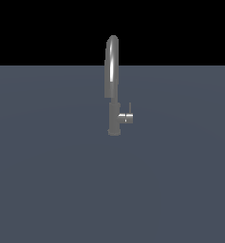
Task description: Turn on the faucet by rotating a designated handle.
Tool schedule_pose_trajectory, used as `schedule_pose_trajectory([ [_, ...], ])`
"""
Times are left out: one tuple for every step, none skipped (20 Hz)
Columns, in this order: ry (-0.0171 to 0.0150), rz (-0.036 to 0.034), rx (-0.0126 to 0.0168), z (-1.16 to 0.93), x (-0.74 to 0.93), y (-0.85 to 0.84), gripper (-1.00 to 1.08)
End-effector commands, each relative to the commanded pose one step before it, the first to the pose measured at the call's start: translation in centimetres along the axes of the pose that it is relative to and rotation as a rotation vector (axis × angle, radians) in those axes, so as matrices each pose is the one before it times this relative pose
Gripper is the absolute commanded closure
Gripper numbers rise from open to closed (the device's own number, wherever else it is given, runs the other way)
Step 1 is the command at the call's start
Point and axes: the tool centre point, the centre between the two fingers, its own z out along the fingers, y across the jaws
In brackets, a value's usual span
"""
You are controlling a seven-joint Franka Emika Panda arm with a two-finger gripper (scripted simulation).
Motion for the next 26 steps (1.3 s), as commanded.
schedule_pose_trajectory([
  [0.00000, 0.00000, 0.00000, 0.000, 0.000, 0.001, 1.08],
  [0.00000, 0.00000, 0.00000, -0.008, 0.001, -0.026, 1.08],
  [-0.00111, 0.00126, 0.00121, 0.012, 0.055, 0.021, 1.08],
  [-0.00138, 0.00157, 0.00152, 0.005, 0.069, -0.006, 1.08],
  [-0.00203, 0.00230, 0.00222, 0.010, 0.100, -0.001, 1.08],
  [-0.00254, 0.00287, 0.00278, 0.010, 0.126, -0.008, 1.08],
  [-0.00309, 0.00351, 0.00339, 0.013, 0.153, -0.010, 1.08],
  [-0.00368, 0.00417, 0.00403, 0.015, 0.182, -0.010, 1.08],
  [-0.00425, 0.00482, 0.00466, 0.018, 0.211, -0.012, 1.08],
  [-0.00484, 0.00548, 0.00530, 0.020, 0.240, -0.013, 1.08],
  [-0.00542, 0.00615, 0.00594, 0.023, 0.269, -0.015, 1.08],
  [-0.00601, 0.00681, 0.00659, 0.025, 0.298, -0.017, 1.08],
  [-0.00661, 0.00749, 0.00724, 0.028, 0.327, -0.019, 1.08],
  [-0.00721, 0.00817, 0.00790, 0.030, 0.357, -0.020, 1.08],
  [-0.00783, 0.00887, 0.00858, 0.033, 0.388, -0.021, 1.08],
  [-0.00845, 0.00958, 0.00926, 0.035, 0.419, -0.023, 1.08],
  [-0.00908, 0.01029, 0.00995, 0.038, 0.450, -0.025, 1.08],
  [-0.00972, 0.01102, 0.01066, 0.041, 0.482, -0.026, 1.08],
  [-0.01037, 0.01174, 0.01136, 0.043, 0.514, -0.028, 1.08],
  [-0.01104, 0.01250, 0.01210, 0.046, 0.547, -0.029, 1.08],
  [-0.01168, 0.01323, 0.01281, 0.048, 0.579, -0.031, 1.08],
  [-0.01197, 0.01355, 0.01313, 0.049, 0.593, -0.031, 1.08],
  [-0.01209, 0.01368, 0.01327, 0.049, 0.599, -0.032, 1.08],
  [-0.01217, 0.01377, 0.01336, 0.049, 0.603, -0.032, 1.08],
  [-0.01224, 0.01385, 0.01345, 0.049, 0.607, -0.032, 1.08],
  [-0.01232, 0.01393, 0.01355, 0.049, 0.611, -0.032, 1.08],
])
